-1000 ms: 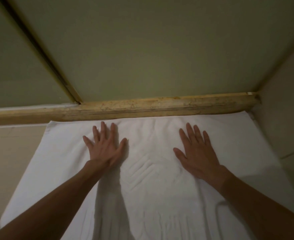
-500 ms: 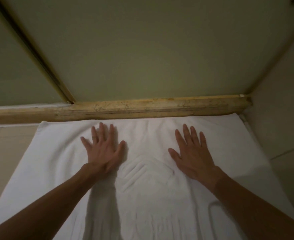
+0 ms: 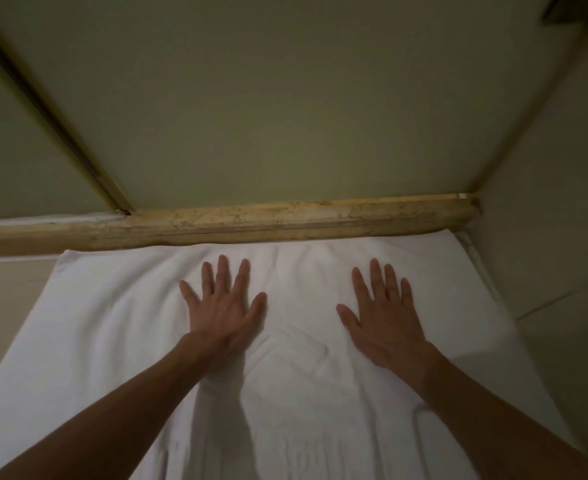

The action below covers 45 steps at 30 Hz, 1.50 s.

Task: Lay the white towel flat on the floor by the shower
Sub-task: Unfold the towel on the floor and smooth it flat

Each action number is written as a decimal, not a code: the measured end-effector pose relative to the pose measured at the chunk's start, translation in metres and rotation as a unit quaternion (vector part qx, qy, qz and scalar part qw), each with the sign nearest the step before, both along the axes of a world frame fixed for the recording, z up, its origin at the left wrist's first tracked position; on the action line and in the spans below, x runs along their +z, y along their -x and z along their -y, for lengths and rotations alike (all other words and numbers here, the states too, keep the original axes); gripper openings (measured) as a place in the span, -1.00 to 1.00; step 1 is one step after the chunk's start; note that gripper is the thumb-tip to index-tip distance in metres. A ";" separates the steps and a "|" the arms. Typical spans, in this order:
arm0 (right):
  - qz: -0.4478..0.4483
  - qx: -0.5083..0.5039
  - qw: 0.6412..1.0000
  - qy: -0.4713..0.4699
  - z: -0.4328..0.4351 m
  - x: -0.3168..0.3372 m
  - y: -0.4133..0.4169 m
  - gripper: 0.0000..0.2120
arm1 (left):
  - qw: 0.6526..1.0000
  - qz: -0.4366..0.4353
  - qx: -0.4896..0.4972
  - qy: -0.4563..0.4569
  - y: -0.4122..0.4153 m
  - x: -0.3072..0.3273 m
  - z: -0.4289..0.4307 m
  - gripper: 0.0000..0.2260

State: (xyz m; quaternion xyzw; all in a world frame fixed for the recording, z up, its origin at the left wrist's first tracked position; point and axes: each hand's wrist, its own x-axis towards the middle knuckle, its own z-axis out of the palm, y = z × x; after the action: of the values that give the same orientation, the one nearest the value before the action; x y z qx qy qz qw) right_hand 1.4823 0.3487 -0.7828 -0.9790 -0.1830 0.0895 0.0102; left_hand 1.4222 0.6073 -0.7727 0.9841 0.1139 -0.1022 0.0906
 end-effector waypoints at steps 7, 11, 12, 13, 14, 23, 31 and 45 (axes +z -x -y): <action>0.034 -0.032 0.999 -0.019 0.022 0.012 -0.020 -0.31 | 0.995 0.045 -0.092 -0.016 -0.024 0.006 0.055 -0.32; 0.013 -0.071 0.997 -0.002 0.044 0.019 -0.039 -0.33 | 0.982 0.031 -0.185 0.005 -0.048 0.008 0.114 -0.32; 0.004 -0.079 0.997 -0.003 0.049 0.020 -0.043 -0.34 | 0.980 0.022 -0.197 0.002 -0.052 0.007 0.123 -0.32; -0.005 -0.087 0.996 -0.005 0.053 0.019 -0.046 -0.34 | 0.979 0.013 -0.204 -0.003 -0.055 0.006 0.131 -0.33; -0.013 -0.093 0.996 -0.007 0.058 0.017 -0.047 -0.34 | 0.978 0.007 -0.207 -0.009 -0.057 0.004 0.136 -0.34; -0.006 -0.082 0.996 -0.020 0.071 -0.001 -0.049 -0.36 | 0.976 0.034 -0.215 -0.021 -0.068 -0.010 0.151 -0.29; 0.013 -0.081 0.997 -0.005 0.083 0.004 -0.061 -0.47 | 0.960 0.037 -0.276 -0.007 -0.115 -0.007 0.203 -0.41; 0.029 -0.083 0.996 0.010 0.087 -0.002 -0.061 -0.43 | 0.951 0.049 -0.304 -0.014 -0.119 -0.013 0.202 -0.45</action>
State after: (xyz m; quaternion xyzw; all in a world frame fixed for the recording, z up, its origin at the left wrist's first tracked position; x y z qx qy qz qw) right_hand 1.5436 0.2614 -0.7843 -0.9930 -0.1001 0.0619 0.0025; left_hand 1.5408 0.4050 -0.7855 0.9771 -0.1934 -0.0753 0.0467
